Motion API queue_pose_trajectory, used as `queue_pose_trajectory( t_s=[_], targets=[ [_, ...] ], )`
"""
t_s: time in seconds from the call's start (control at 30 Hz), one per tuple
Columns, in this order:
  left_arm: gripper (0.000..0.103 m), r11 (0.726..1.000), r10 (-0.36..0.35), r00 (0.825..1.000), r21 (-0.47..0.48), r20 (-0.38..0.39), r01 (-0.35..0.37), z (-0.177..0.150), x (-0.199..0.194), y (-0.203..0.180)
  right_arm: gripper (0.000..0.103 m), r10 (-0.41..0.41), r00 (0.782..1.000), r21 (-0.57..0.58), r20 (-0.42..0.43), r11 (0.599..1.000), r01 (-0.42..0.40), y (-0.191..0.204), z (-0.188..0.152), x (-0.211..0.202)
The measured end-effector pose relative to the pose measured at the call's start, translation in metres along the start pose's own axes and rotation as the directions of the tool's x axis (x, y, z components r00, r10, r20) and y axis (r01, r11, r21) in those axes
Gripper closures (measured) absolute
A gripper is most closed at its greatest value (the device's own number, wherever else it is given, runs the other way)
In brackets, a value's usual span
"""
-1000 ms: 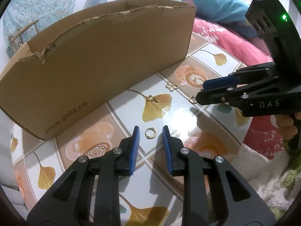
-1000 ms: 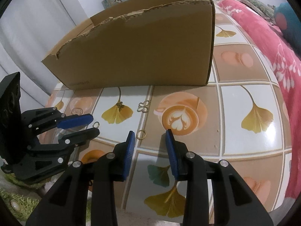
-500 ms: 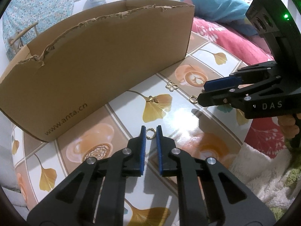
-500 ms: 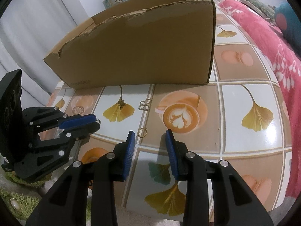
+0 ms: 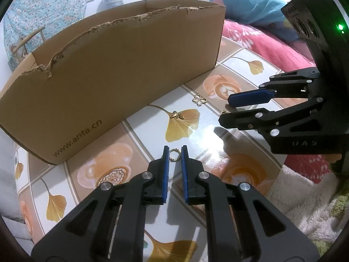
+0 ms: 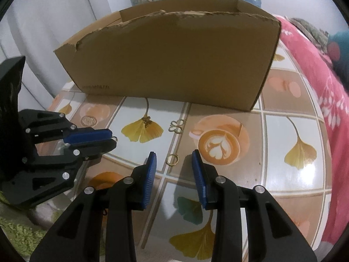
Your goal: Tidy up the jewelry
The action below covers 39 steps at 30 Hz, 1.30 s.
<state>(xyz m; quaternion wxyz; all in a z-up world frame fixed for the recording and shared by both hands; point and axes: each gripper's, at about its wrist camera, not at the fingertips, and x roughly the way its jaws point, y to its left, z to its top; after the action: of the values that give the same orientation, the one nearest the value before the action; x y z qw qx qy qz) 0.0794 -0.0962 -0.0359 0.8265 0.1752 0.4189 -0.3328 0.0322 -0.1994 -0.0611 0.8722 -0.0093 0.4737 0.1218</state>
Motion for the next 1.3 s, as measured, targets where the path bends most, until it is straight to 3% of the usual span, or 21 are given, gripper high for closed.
queue_pose_trajectory(
  t_s=[0.33, 0.63, 1.13, 1.3],
  targets=[
    [0.093, 1.000, 0.006, 1.000, 0.002, -0.001, -0.006, 0.001, 0.000, -0.002, 0.074, -0.036, 0.999, -0.061, 0.007, 0.997, 0.036, 0.013, 0.000, 0.005],
    [0.093, 1.000, 0.011, 1.000, 0.005, 0.000, -0.011, 0.001, 0.001, -0.002, 0.091, -0.018, 1.000, -0.010, 0.001, 1.000, 0.018, -0.002, -0.001, 0.000],
    [0.093, 0.999, 0.020, 1.000, 0.030, 0.019, -0.021, 0.006, -0.007, -0.009, 0.093, 0.009, 0.999, 0.045, 0.030, 0.999, -0.011, -0.018, -0.001, -0.011],
    [0.093, 0.999, 0.014, 0.999, 0.035, 0.049, -0.016, 0.013, -0.022, -0.011, 0.093, 0.015, 0.997, 0.041, 0.077, 0.999, -0.018, -0.015, 0.008, -0.034]
  ],
)
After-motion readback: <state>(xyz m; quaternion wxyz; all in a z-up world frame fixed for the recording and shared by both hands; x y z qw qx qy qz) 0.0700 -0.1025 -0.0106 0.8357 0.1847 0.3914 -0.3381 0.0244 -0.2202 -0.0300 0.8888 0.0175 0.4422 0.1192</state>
